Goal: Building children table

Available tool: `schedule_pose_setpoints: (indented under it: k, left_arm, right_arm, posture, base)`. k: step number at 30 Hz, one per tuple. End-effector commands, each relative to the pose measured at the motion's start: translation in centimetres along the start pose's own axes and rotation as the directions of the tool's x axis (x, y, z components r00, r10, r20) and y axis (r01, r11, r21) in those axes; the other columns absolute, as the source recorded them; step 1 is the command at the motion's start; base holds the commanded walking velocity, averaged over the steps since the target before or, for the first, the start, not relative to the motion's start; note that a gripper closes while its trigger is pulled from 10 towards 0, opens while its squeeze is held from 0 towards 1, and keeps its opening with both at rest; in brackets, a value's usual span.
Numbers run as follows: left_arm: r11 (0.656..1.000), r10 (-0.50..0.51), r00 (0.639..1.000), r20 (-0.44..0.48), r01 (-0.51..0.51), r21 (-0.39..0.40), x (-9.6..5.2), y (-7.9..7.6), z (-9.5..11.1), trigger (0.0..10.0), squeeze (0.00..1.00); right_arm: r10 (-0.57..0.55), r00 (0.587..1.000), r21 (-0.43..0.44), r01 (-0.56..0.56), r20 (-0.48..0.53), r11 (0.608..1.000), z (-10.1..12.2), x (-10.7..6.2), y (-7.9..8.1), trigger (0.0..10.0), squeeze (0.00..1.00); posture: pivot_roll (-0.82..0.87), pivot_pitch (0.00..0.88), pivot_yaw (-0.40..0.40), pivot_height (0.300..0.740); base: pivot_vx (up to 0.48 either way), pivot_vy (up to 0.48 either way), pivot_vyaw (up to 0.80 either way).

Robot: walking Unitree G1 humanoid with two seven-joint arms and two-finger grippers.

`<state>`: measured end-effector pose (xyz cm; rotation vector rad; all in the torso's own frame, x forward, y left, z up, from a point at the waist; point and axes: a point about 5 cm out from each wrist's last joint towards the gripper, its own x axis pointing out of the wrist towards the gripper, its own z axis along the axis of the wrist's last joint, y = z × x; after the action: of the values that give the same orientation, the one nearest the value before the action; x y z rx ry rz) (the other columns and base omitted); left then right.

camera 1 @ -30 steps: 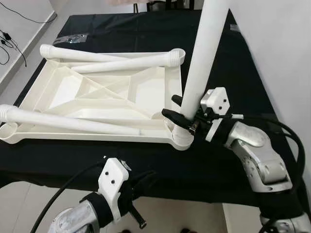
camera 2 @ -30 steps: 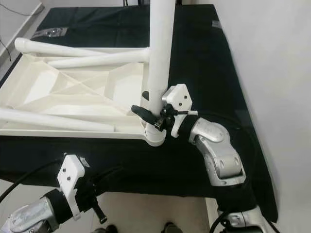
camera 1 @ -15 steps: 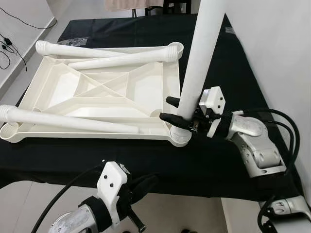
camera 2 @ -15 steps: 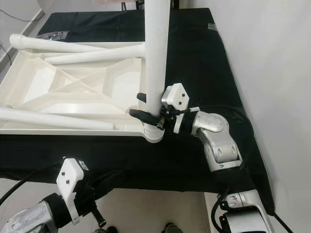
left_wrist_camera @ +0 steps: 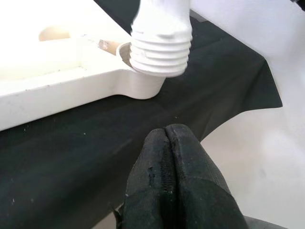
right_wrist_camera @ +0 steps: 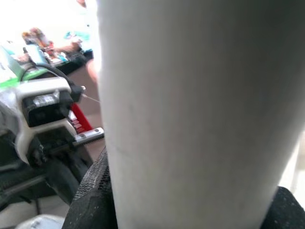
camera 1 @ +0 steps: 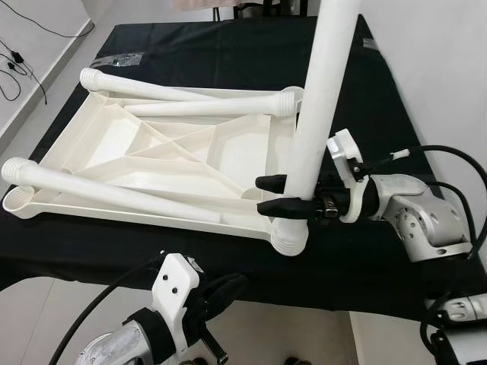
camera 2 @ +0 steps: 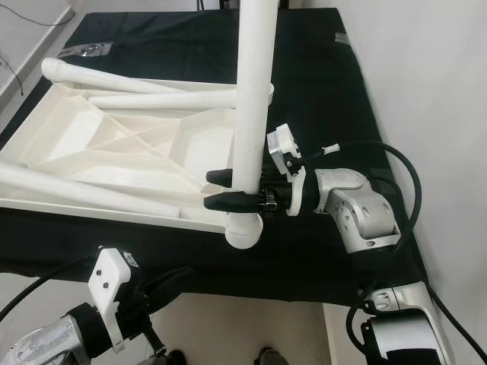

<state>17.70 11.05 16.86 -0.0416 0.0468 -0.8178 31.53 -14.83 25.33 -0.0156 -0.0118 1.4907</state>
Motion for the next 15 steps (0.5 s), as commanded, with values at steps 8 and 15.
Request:
schedule_pose_setpoints:
  k: [8, 15]
  left_arm:
    - [1.0, -0.005, 1.0, -0.023, 0.005, 0.009, -0.2, -0.1, -0.3, 10.0, 0.0]
    - [1.0, -0.005, 1.0, -0.022, 0.005, 0.01, -0.3, -0.1, -0.2, 10.0, 0.0]
  right_arm:
    - [-0.172, 0.981, -0.08, 0.179, 0.091, 0.981, 0.5, 0.7, -1.5, 10.0, 0.0]
    - [-0.197, 0.98, -0.185, 0.194, 0.001, 0.963, -0.8, 1.0, -1.2, 10.0, 0.0]
  posture:
    - [0.06, 0.248, 0.039, 0.74]
    - [0.06, 0.255, 0.041, 0.74]
  base:
    - [0.0, 0.0, 0.0]
    - [0.0, 0.0, 0.0]
